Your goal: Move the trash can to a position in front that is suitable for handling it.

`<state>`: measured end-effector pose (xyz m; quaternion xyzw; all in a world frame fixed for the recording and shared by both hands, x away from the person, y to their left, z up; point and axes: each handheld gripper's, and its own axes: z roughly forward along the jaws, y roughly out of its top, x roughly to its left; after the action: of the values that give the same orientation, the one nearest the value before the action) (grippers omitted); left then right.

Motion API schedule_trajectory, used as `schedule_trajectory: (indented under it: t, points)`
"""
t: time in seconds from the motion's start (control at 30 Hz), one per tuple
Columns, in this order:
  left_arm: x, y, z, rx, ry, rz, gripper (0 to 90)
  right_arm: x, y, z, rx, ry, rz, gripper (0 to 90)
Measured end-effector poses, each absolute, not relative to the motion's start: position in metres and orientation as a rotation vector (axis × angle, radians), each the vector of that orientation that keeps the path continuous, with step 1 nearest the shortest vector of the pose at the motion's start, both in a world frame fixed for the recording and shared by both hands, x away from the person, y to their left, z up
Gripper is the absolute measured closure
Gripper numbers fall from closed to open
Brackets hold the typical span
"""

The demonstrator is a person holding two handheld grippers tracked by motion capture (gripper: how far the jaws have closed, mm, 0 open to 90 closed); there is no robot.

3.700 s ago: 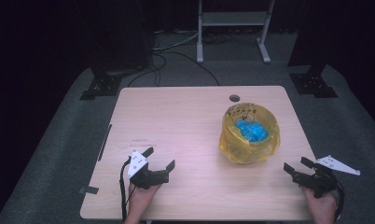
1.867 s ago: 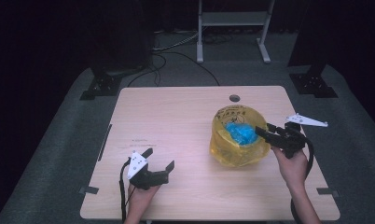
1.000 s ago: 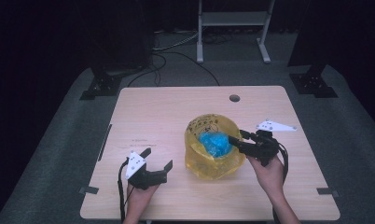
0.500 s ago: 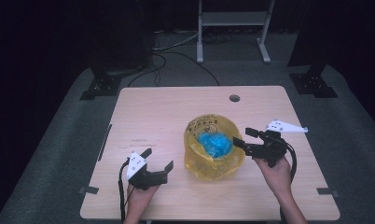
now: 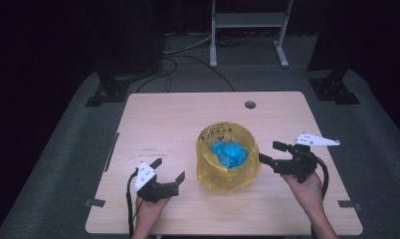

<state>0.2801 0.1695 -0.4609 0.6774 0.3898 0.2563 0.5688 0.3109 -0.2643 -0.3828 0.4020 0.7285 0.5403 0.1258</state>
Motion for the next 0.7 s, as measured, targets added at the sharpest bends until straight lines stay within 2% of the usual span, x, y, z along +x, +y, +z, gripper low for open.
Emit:
schedule_trajectory:
  t: [0.7]
  points:
    - [0.280, 0.167, -0.462, 1.600, 0.913, 0.596, 1.1, 0.299, -0.300, -0.420, 1.261, 2.130, 1.544, 16.1]
